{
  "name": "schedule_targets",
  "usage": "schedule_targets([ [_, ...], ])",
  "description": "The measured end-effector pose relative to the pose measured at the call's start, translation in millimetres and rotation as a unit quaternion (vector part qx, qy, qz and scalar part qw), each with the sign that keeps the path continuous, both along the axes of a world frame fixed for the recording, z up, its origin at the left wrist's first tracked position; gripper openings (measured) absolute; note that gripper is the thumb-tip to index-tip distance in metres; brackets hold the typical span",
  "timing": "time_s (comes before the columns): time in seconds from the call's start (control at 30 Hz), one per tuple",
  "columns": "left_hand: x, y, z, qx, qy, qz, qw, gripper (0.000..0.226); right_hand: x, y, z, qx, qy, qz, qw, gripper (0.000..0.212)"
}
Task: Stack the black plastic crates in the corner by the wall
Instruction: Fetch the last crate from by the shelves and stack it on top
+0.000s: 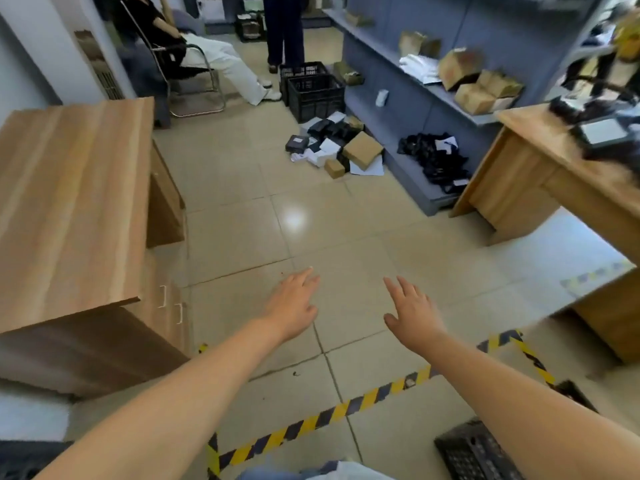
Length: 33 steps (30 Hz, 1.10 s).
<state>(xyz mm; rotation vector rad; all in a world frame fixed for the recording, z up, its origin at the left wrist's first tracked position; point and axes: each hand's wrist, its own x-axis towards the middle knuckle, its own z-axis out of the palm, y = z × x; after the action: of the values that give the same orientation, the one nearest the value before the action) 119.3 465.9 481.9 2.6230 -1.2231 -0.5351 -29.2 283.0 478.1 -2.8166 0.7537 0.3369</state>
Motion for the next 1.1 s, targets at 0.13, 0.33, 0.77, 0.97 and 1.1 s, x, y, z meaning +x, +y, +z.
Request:
schedule_targets([
  [0.13, -23.7, -81.5, -4.7, 0.012, -0.019, -0.073, 0.997, 0.065, -58.7, -66.4, -4.1, 0.009, 0.007, -0.097, 0.995, 0.069],
  [0.33, -52.9, -184.1, -10.4, 0.02, -0.022, -0.199, 0.98, 0.062, -140.4, -127.4, -16.3, 0.034, 0.016, -0.247, 0.968, 0.068],
  [0.77, -99.4, -404.4, -33.3, 0.025, 0.019, -0.416, 0.909, 0.061, -249.1, -201.0, -40.4, 0.058, 0.075, -0.53, 0.843, 0.068],
  [0.97, -85.9, -497.3, -44.8, 0.061, 0.009, -0.482, 0.874, 0.06, -253.4, -232.3, -52.5, 0.087, 0.073, -0.626, 0.771, 0.069],
  [1.1, -88.8, -550.8, -56.0, 0.086, -0.001, -0.514, 0.854, 0.06, -255.6, -246.6, -61.4, 0.1, 0.069, -0.665, 0.736, 0.07],
])
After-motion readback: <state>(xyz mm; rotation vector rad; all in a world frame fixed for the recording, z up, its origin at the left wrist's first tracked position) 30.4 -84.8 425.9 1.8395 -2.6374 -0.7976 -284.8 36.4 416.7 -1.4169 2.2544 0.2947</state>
